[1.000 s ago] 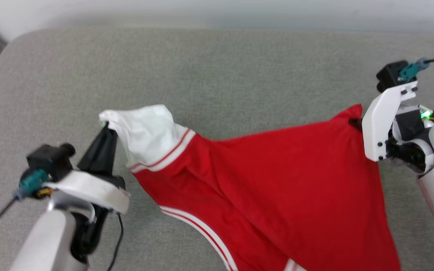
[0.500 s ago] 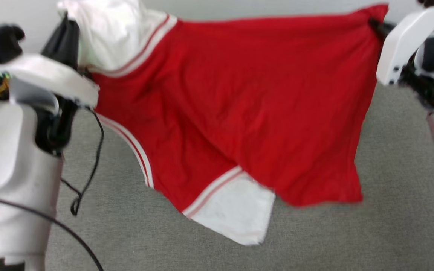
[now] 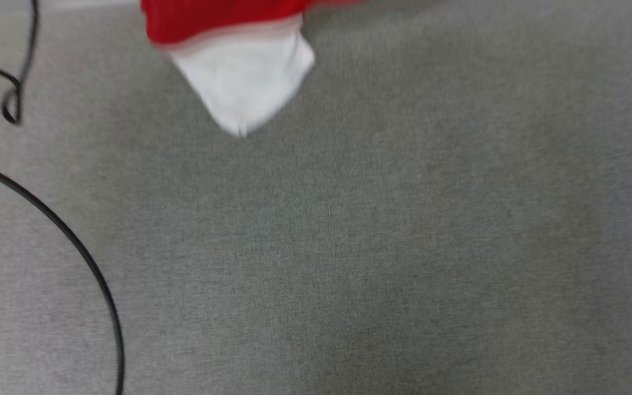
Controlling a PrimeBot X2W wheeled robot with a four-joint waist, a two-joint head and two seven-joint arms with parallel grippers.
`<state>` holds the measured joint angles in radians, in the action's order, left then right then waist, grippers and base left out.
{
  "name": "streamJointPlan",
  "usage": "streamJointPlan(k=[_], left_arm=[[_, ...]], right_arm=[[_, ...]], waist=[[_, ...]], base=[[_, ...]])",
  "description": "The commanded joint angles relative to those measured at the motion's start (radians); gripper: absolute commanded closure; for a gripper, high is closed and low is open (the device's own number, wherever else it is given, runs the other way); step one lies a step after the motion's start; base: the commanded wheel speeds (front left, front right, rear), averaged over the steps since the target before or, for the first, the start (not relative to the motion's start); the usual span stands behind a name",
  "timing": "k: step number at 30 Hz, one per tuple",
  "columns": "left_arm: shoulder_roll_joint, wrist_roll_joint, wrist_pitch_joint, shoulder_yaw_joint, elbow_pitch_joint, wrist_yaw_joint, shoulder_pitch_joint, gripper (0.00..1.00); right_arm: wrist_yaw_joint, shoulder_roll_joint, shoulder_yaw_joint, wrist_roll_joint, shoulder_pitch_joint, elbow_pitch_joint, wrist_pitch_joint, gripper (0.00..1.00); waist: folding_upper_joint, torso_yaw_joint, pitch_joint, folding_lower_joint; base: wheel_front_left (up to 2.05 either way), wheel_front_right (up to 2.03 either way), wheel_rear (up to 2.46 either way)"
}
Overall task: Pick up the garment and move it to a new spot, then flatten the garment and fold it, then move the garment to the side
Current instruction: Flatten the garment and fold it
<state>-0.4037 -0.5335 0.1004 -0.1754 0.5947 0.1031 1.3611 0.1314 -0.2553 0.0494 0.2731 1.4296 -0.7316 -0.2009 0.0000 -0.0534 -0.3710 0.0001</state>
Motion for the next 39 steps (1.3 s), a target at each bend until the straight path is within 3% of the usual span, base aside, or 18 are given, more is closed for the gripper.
streamJointPlan(k=[1,10,22,29,39], left_arm=[[-0.022,0.009,-0.002,0.001,0.011,0.001,0.063,1.00],[-0.050,0.007,0.005,-0.013,0.048,0.014,0.223,1.00],[-0.042,-0.053,0.043,-0.040,0.180,0.025,0.153,1.00],[-0.009,-0.131,0.103,-0.101,0.239,0.027,-0.052,1.00],[-0.018,-0.204,0.162,-0.158,0.179,0.027,-0.532,1.00]], right_arm=[[-0.002,0.000,-0.011,-0.013,0.050,-0.002,0.005,1.00],[-0.002,0.023,-0.016,-0.048,0.181,-0.011,0.030,1.00],[-0.002,0.025,0.035,-0.021,0.134,-0.101,0.063,1.00],[-0.001,0.007,0.118,0.026,-0.049,-0.166,0.108,1.00],[-0.002,0.001,0.258,0.170,-0.452,-0.189,0.177,1.00]], waist=[[0.0000,-0.001,-0.072,-0.0001],[0.0000,0.011,-0.239,-0.0001],[0.0000,0.019,-0.301,-0.0001],[0.0000,0.041,-0.223,-0.0001],[0.0000,0.041,0.019,-0.0001]], base=[[0.00,0.00,0.00],[0.00,0.00,0.00],[0.00,0.00,0.00],[0.00,0.00,0.00],[0.00,0.00,0.00]])
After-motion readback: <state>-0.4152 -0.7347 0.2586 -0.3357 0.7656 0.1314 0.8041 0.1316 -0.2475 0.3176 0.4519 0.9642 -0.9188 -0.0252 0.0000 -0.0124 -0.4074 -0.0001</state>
